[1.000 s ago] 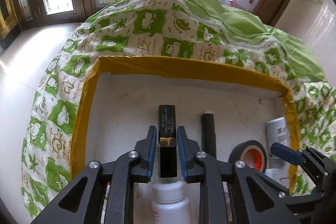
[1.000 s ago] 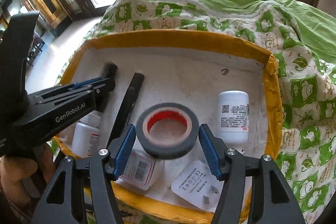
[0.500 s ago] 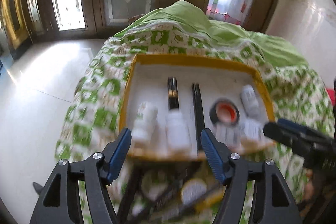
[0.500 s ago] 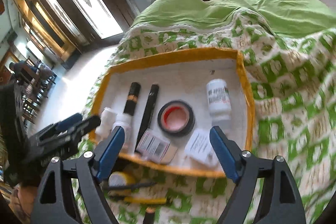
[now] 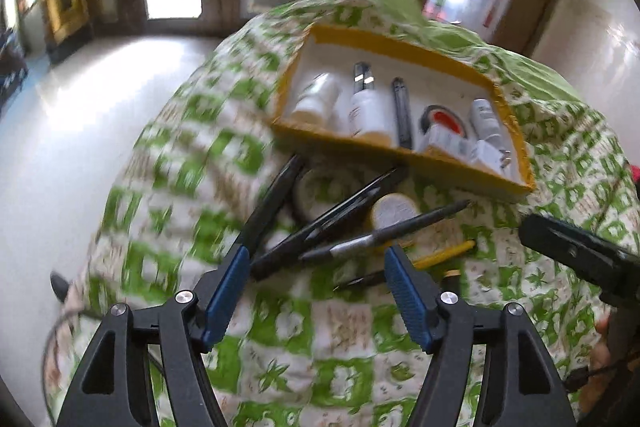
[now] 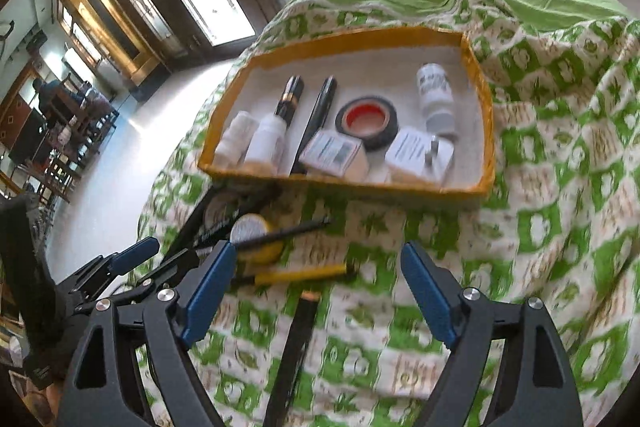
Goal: Organize rigid objects
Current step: 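Open both tools and withdraw them from the tray toward the scattered items, then grasp a black marker with the right tool while the left tool grasps another black marker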
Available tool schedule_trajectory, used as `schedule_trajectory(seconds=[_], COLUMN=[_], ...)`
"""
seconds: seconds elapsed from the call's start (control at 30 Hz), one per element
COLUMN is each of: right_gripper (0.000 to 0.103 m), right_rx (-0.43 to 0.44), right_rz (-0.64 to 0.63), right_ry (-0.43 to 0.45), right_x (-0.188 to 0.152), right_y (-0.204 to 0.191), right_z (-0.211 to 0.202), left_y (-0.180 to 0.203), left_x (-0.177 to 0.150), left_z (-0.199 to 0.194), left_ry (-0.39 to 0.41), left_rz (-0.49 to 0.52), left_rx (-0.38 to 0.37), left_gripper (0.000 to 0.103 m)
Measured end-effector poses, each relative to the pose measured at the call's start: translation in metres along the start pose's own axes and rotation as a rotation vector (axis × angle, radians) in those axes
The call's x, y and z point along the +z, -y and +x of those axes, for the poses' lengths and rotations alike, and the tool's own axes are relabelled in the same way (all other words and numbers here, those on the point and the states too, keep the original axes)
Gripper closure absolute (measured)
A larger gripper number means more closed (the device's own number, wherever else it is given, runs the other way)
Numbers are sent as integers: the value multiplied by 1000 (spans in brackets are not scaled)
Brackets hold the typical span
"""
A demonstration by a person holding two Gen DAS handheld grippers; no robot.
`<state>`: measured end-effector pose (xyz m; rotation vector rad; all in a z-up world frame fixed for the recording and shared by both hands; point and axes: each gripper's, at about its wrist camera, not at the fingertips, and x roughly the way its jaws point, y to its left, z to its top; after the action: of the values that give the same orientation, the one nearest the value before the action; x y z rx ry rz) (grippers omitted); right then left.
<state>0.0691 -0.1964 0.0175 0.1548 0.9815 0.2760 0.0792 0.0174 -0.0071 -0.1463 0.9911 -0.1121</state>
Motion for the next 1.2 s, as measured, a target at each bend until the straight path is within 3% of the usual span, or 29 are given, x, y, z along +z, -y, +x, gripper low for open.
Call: schedule_trajectory(seconds=[0.13, 0.37, 0.8, 0.97, 1.03, 1.2], right_gripper=[19, 19, 19, 19, 22, 42], right_rx=[-4, -6, 3, 38, 53, 81], right_rz=[-4, 5, 4, 29, 31, 13], right_ry=[-20, -33, -47, -110, -147, -233], right_x=[-7, -8, -10, -21, -29, -47], right_y=[0, 4, 2, 2, 0, -10], right_z=[4, 7, 10, 10, 12, 24], left_y=[-20, -31, -31, -19, -12, -7], left_x=[2, 0, 0, -1, -1, -1], left_z=[-3, 0, -1, -1, -2, 0], left_ry=[19, 16, 18, 23, 25, 22], left_rz=[-108, -169, -151, -86, -54, -21], left_rx=[-12, -12, -6, -13, -13, -11], left_gripper=[30, 30, 30, 30, 30, 30])
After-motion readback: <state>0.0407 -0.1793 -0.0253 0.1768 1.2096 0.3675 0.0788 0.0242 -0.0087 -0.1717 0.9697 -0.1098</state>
